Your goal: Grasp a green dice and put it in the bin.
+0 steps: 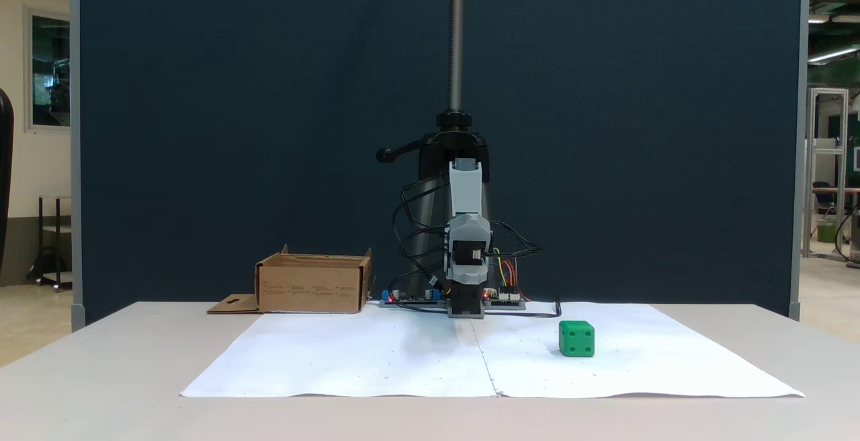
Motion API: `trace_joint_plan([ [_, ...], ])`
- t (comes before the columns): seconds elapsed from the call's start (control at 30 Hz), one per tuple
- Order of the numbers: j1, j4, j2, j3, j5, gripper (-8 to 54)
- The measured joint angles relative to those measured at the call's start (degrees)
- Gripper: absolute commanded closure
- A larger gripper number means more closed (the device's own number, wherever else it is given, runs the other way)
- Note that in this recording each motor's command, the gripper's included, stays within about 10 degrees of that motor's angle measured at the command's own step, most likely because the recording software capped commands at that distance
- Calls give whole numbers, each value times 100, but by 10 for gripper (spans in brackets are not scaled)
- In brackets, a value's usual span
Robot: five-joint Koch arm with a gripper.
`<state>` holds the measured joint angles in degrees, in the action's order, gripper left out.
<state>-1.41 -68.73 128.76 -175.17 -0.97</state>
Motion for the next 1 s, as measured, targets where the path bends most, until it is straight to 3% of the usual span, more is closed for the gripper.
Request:
trace_joint_plan([
  [1.0, 475, 9, -9, 0, 0, 2],
])
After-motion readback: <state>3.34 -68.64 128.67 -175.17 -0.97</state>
